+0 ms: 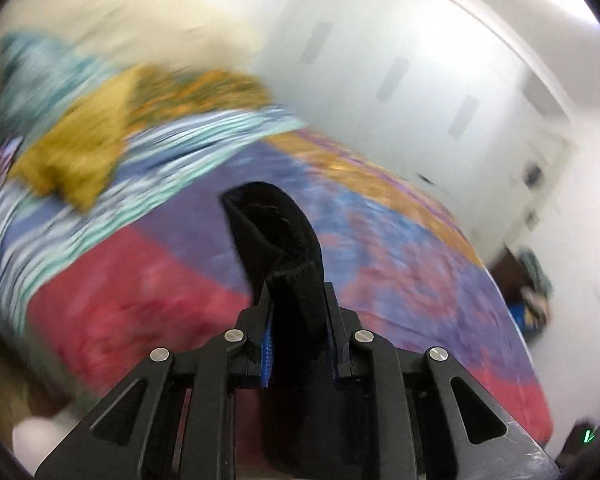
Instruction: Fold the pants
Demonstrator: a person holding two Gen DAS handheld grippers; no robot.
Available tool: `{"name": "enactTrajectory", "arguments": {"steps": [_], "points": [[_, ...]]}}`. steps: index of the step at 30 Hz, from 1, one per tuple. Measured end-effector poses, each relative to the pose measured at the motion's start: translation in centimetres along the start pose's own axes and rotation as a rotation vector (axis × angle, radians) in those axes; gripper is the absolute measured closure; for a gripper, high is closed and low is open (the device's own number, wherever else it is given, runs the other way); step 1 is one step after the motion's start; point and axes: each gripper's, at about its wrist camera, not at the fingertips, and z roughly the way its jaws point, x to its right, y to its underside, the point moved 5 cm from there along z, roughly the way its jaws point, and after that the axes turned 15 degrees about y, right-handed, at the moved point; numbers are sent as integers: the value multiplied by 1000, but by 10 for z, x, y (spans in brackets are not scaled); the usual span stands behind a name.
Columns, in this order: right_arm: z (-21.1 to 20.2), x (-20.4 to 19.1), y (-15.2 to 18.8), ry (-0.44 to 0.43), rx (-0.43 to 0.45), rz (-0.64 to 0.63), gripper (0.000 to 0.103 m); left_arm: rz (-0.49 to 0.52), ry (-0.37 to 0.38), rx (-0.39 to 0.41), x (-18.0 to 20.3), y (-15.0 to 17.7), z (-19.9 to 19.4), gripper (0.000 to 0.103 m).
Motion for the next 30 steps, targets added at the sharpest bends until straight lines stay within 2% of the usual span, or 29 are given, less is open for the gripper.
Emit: {"name": "enactTrajectory", "arguments": {"steps": [2, 6, 11, 14, 18, 22, 23, 24, 25, 27, 28, 30], "points": [[-8, 20, -10, 24, 34, 57, 0, 99, 72, -49, 54, 3, 14, 84], [-20, 66, -19, 97, 88, 152, 0, 204, 217, -143, 139, 29, 42, 85], [-22, 100, -19, 94, 97, 303, 0, 300, 376, -293, 232, 82, 93, 85], [-24, 106, -20, 86, 114, 335, 0, 337, 420, -397, 266, 121, 126, 85], [-24, 114, -21, 81, 123, 361, 0, 442, 394, -502, 284, 176, 163, 83], [-21, 122, -18, 76, 113, 400, 0, 669, 378, -735, 303, 257, 201, 62], [-22, 124, -16, 74, 111, 410, 0, 754, 362, -745, 308, 271, 195, 61], [-21, 126, -16, 72, 108, 425, 0, 818, 355, -713, 312, 275, 183, 57], [-20, 129, -15, 71, 108, 437, 0, 833, 367, -701, 315, 273, 175, 42], [-21, 138, -13, 69, 108, 479, 0, 800, 418, -678, 315, 260, 149, 24], [-19, 142, -12, 68, 104, 501, 0, 756, 433, -653, 308, 242, 133, 20], [-15, 147, -11, 56, 85, 533, 0, 679, 421, -619, 288, 215, 114, 19]]}}
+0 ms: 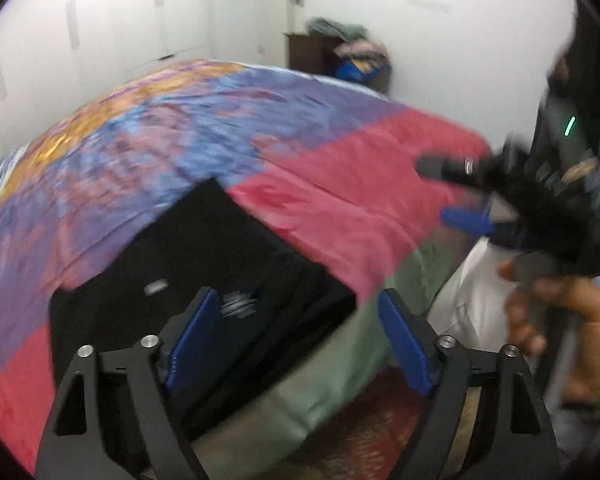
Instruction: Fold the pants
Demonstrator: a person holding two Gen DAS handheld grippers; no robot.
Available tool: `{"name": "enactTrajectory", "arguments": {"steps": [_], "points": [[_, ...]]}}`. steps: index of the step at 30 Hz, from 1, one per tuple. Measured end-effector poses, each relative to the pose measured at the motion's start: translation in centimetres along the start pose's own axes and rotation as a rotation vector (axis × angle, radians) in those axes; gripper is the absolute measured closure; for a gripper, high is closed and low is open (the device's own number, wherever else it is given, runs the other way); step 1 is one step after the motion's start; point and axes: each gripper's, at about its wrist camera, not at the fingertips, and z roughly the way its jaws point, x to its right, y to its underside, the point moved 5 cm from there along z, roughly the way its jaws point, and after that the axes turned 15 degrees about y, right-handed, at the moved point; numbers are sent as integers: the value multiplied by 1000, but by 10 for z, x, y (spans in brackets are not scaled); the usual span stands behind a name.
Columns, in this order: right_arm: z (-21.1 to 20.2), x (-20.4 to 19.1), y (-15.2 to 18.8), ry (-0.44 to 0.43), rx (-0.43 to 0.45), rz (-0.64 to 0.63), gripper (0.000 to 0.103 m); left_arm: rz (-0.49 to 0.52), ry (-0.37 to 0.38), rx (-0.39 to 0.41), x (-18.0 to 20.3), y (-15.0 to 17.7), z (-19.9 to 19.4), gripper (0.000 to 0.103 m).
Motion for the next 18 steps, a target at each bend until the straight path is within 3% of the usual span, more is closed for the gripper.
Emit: {"name": "enactTrajectory", "arguments": {"steps": [3, 6, 9, 12, 16, 18], "points": [[11, -4, 2, -51, -72, 15, 0, -122, -70, 69, -46, -2, -41, 19], [29, -21, 6, -210, -226, 31, 0, -205, -242, 150, -104, 15, -81, 19], [55, -40, 5, -365, -435, 63, 1, -266, -365, 125, -148, 42, -86, 23], [74, -73, -1, -429, -564, -97, 11, -348, -354, 78, -176, 63, -63, 31], [95, -104, 12, -379, -724, -329, 32, -403, -219, -39, -172, 87, -19, 38], [104, -110, 19, -320, -773, -415, 41, -385, -243, -44, -168, 93, -20, 37]]}}
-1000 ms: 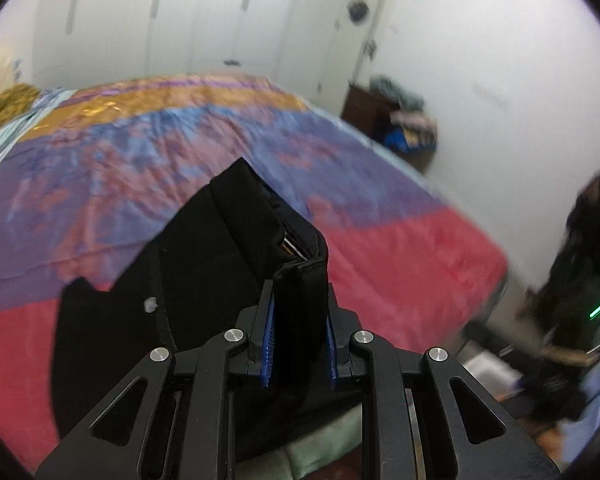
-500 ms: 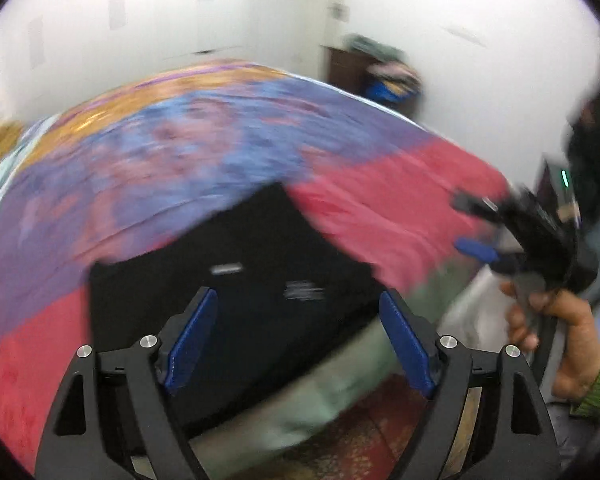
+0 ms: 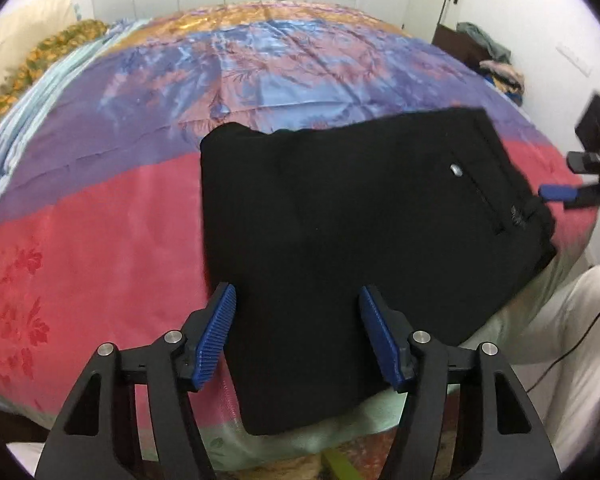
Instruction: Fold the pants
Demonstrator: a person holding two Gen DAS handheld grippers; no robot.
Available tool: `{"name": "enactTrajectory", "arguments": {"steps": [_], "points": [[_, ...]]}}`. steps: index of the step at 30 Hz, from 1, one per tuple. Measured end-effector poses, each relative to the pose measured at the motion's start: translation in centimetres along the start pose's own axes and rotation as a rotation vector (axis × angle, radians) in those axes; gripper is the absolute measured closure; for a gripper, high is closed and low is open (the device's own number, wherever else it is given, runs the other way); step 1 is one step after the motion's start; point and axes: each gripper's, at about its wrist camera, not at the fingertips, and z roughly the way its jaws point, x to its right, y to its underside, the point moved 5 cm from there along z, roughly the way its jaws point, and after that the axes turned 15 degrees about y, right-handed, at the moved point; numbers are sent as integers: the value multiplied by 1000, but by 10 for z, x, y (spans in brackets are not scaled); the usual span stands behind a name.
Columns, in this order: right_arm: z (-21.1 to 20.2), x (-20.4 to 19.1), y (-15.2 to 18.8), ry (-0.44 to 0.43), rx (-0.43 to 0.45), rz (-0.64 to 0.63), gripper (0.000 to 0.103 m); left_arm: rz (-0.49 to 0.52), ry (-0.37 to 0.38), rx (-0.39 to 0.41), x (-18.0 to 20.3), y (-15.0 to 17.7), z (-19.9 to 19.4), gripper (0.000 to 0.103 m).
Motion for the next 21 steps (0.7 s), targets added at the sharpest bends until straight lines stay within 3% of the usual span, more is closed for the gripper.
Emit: {"name": "enactTrajectory", "arguments": {"steps": [2, 6, 11, 13, 18, 21], "points": [[9, 0, -3, 80, -45, -44, 42, -7, 15, 15, 2, 1, -4, 36], [25, -3, 2, 129, -148, -125, 43, -17, 26, 15, 3, -2, -1, 35], [42, 2, -1, 187, -188, -151, 44, -17, 19, 17, 2, 1, 0, 34], [38, -8, 1, 227, -158, -210, 76, -26, 18, 17, 0, 1, -2, 34], [-3, -41, 6, 261, -46, -347, 87, -17, 57, 69, 13, -6, -25, 30], [-4, -16, 22, 307, -57, -326, 88, 3, 78, 76, 23, -7, -24, 24]]}}
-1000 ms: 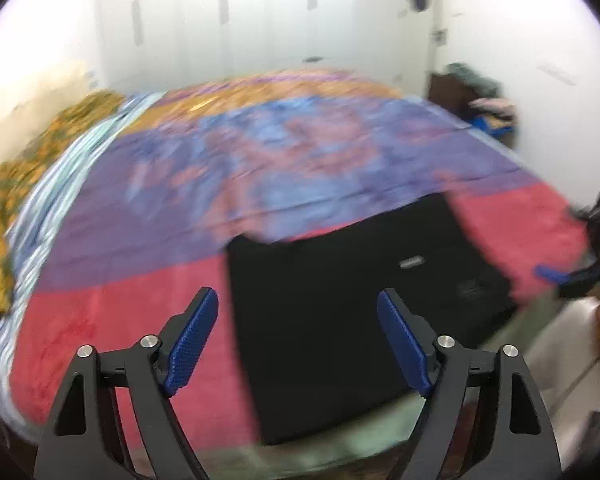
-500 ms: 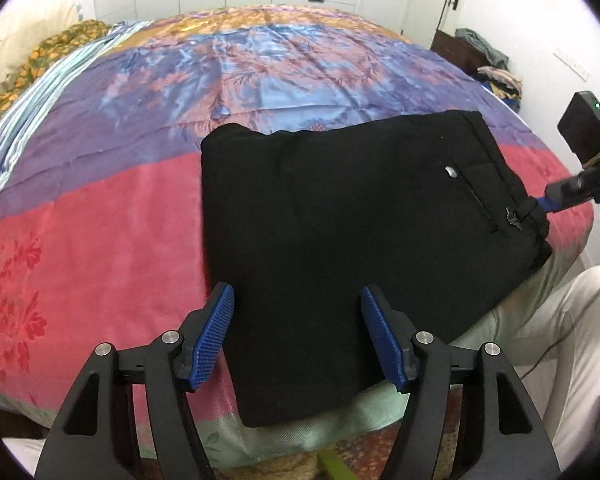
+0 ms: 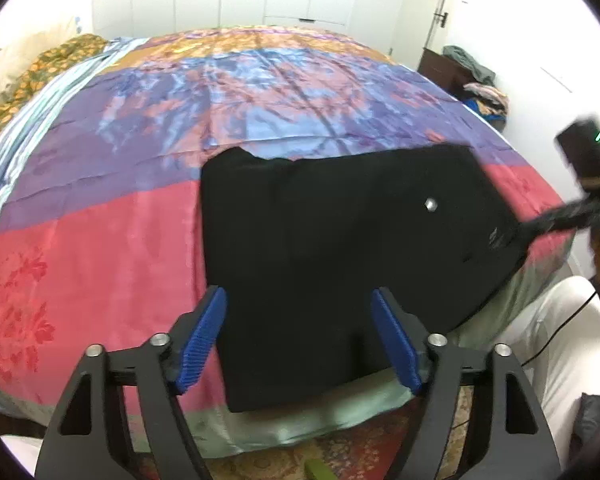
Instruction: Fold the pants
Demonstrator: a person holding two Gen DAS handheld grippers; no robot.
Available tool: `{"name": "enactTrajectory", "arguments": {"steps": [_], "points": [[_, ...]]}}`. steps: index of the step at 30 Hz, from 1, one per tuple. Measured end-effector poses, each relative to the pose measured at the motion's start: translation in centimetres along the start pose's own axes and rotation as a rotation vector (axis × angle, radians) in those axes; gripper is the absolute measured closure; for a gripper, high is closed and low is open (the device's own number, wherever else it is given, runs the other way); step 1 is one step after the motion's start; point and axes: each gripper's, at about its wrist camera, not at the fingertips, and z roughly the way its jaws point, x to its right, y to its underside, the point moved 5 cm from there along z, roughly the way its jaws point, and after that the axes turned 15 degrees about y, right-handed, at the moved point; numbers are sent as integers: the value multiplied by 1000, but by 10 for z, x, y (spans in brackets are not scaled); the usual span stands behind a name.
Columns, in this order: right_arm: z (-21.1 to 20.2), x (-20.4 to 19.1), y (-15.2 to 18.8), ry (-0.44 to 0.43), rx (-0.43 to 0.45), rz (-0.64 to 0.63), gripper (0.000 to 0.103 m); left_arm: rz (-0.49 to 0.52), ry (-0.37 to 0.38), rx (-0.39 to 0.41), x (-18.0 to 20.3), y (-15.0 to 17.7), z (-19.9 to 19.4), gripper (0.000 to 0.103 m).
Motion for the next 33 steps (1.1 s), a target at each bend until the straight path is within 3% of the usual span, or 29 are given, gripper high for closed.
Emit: {"name": "enactTrajectory", "arguments": {"steps": [3, 4, 6, 10, 14, 17, 20, 22, 28, 33], "points": [[27, 18, 20, 19, -53, 65, 88, 35, -24, -75, 4, 10, 22, 25], [24, 20, 19, 10, -36, 84, 87, 50, -43, -83, 5, 12, 25, 26], [11, 21, 13, 33, -8, 86, 66, 57, -42, -73, 7, 14, 23, 26], [-33, 10, -22, 190, 129, -20, 66, 49, -35, -68, 7, 15, 22, 26], [-46, -12, -71, 131, 243, -15, 66, 50, -45, -72, 10, 15, 23, 26], [-11, -21, -86, 108, 240, 29, 65, 37, -50, -78, 11, 14, 20, 25], [41, -4, -76, 162, 140, 96, 67, 34, -58, -80, 13, 14, 17, 25], [52, 4, -65, 168, 127, 145, 73, 36, -67, -84, 13, 13, 16, 25], [4, -23, -46, 291, 222, 34, 73, 21, -78, -101, 12, 13, 20, 25], [-25, -60, -12, 320, 289, -53, 73, 17, -87, -106, 13, 14, 21, 25]]}}
